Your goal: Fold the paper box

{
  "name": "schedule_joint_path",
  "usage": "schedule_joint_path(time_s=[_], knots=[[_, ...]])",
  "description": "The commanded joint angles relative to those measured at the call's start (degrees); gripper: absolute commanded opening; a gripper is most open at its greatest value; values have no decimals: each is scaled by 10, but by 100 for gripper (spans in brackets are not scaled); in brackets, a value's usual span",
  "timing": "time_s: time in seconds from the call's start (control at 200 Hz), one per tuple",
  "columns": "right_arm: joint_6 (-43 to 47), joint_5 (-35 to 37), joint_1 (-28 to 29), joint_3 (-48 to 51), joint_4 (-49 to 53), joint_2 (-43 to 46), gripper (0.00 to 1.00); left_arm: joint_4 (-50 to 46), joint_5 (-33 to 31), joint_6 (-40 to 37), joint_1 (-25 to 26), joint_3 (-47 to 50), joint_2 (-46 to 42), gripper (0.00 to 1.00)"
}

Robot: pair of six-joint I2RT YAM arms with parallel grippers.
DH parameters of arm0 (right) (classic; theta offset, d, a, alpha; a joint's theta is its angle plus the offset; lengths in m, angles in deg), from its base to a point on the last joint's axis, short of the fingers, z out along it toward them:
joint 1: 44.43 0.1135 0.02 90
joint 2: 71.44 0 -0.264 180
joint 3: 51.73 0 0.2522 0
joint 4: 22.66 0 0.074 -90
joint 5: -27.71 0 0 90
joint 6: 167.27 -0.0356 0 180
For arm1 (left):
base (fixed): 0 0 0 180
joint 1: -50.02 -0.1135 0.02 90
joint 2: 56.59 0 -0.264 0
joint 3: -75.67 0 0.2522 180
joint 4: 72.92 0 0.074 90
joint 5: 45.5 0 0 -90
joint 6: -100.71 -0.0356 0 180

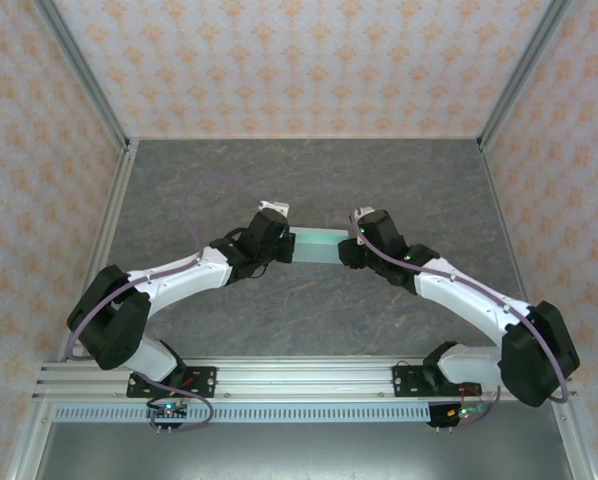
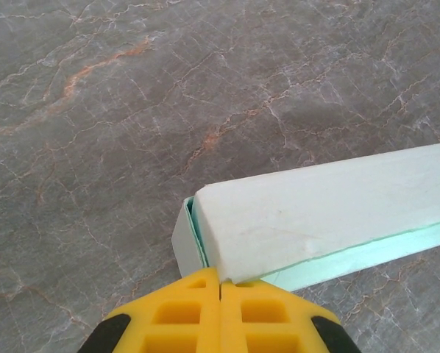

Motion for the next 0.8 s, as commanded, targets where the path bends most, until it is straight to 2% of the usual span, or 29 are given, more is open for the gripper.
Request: schedule_joint_path(time_s=[0.0,0.14,0.235,0.325,0.5,0.796], knots=[[-9,-77,-23,-35,59,31,44,-21,-10,-12,6,13,5,0],[-49,-166,-88,-49,33,26,52,-19,-10,-12,6,12,5,0],[-89,-223,-129,-59,0,-22,57,-19,-10,-12,7,11,2,0],[-116,-253,-144,-69,-31,-59,60,-20,-14,-13,8,10,0,0],[-164,-278,-156,-64,-91,-113,60,-18,-18,-13,10,8,-1,0],[-227,-297,-157,1,-188,-138,51,-13,-26,-6,15,11,1,0]])
